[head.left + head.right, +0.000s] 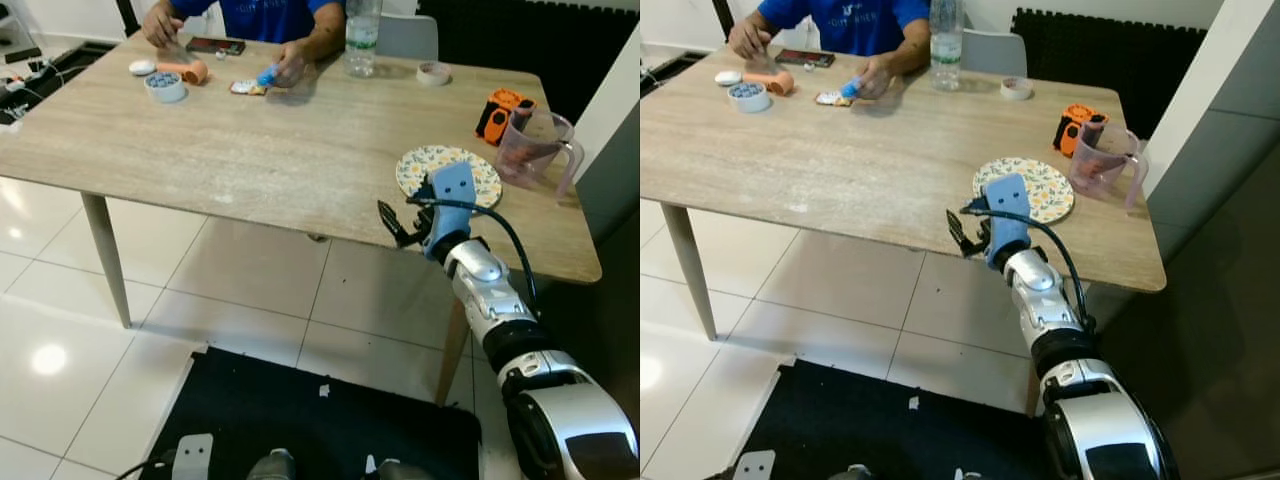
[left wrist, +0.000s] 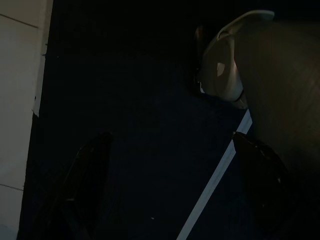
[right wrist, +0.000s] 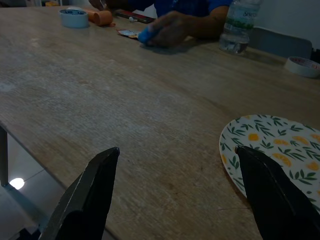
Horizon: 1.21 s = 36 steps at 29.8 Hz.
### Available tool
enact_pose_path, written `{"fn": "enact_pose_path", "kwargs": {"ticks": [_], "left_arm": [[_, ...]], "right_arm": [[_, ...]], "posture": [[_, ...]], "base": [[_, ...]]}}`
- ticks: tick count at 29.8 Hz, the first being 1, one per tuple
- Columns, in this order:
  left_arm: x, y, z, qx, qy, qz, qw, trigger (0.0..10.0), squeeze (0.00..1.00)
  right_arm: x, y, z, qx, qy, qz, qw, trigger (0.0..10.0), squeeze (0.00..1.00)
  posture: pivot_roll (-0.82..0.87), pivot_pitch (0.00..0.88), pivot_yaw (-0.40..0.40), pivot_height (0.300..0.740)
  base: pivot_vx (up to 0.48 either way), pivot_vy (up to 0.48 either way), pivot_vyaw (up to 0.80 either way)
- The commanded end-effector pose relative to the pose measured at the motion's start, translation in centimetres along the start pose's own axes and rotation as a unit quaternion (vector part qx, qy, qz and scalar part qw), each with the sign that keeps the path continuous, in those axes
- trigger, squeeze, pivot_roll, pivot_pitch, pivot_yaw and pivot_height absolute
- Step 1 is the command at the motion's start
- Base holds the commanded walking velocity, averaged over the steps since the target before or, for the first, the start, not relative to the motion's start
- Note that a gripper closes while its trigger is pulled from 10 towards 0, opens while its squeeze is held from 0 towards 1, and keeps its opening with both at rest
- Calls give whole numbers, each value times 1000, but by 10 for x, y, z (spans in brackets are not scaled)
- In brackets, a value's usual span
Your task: Restocking fridge
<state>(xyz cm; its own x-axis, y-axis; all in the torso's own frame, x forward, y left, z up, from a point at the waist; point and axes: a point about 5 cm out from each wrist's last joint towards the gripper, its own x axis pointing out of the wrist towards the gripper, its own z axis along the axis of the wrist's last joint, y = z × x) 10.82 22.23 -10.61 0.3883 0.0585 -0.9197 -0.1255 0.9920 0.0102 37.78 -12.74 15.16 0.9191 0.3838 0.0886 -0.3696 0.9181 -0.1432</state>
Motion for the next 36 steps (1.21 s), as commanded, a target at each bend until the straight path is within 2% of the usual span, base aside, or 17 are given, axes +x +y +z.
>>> {"fn": "enact_pose_path", "kwargs": {"ticks": [1,36], "left_arm": [[-2,6,-4,-5,2,3,1000,10000,0],[-2,8,1,16,-3,-3,1000,10000,0]], "right_arm": [[-1,1,0,-6,1,2,1000,10000,0],[-4,1,-3,-32,9,12,999,10000,0]], "posture": [[2,92,-19,740],[-1,57,-18,740]], "base": [[247,0,0],[356,0,0]]}}
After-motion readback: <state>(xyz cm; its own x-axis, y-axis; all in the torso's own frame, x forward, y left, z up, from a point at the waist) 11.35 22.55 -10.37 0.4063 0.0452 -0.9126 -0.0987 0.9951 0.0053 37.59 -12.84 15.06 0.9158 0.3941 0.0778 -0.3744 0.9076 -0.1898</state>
